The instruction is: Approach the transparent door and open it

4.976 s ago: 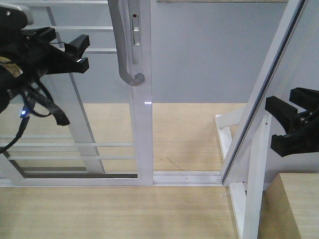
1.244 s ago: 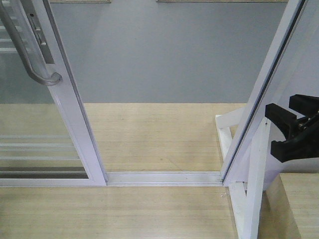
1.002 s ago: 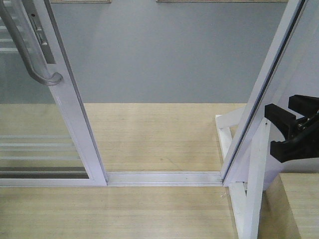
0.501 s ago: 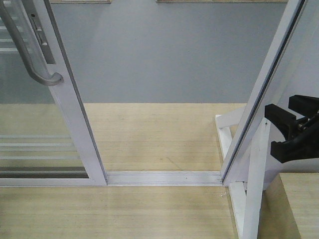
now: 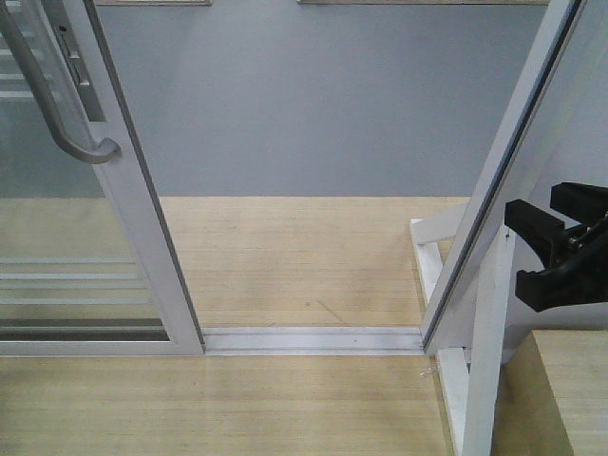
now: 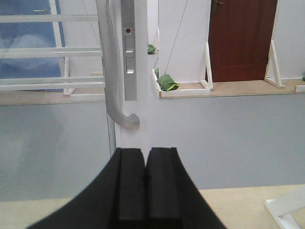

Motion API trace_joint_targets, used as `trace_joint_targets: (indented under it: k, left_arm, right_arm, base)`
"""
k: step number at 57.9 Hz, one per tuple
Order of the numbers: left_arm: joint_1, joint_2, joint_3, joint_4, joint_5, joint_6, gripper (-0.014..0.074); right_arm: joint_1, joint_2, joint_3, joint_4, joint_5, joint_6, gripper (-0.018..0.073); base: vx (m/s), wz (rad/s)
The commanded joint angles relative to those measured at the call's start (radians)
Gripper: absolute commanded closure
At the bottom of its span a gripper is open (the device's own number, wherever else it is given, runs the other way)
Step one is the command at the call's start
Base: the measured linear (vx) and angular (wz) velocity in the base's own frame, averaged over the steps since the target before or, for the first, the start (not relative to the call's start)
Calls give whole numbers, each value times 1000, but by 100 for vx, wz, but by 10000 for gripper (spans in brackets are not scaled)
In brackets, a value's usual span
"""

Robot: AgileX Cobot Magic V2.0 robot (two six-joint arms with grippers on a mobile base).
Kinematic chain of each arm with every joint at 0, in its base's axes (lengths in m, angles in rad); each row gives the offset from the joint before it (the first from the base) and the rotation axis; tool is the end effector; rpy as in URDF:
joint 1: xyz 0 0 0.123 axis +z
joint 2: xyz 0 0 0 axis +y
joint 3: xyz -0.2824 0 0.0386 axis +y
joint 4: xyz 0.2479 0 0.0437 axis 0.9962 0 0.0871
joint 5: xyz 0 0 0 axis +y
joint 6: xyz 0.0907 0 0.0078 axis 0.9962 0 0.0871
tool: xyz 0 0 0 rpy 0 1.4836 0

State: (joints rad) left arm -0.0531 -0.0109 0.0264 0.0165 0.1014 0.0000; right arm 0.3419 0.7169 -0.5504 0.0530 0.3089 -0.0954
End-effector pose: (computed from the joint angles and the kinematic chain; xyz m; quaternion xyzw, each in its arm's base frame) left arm 0.0567 -0.0029 0.1955 0.0244 0.7171 -0.0122 0.6964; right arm 0.1393 0.0511 0.3051 -0.1639 0.8137 0.0891 0.5505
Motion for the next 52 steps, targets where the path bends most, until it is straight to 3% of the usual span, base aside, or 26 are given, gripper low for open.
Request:
trace_joint_targets:
  k: [1,27,30,48,52]
  left_arm:
    - [-7,-12,30,-10,-76,-10,602]
    - [-7,-12,30,-10,-76,-10,602]
    - [-7,-12,30,-10,-76,-10,602]
    - [-7,-12,30,-10,-77,-10,602]
    - [-7,-12,30,-10,-77,-10,602]
  right_arm:
    - [-1,-5,-30,-2,-74,-8,204]
    - [-3,-14,-17,-15,-73,-11,212]
    - [-30,-36,9,-66,-97,-14,243]
    - [-256,-323,244,-59,-179,-8,560]
    - [-299,-399,290,-64,-195,-8,572]
  base:
    - [0,0]
    - [0,0]
    - [0,0]
    - [0,0]
    - [0,0]
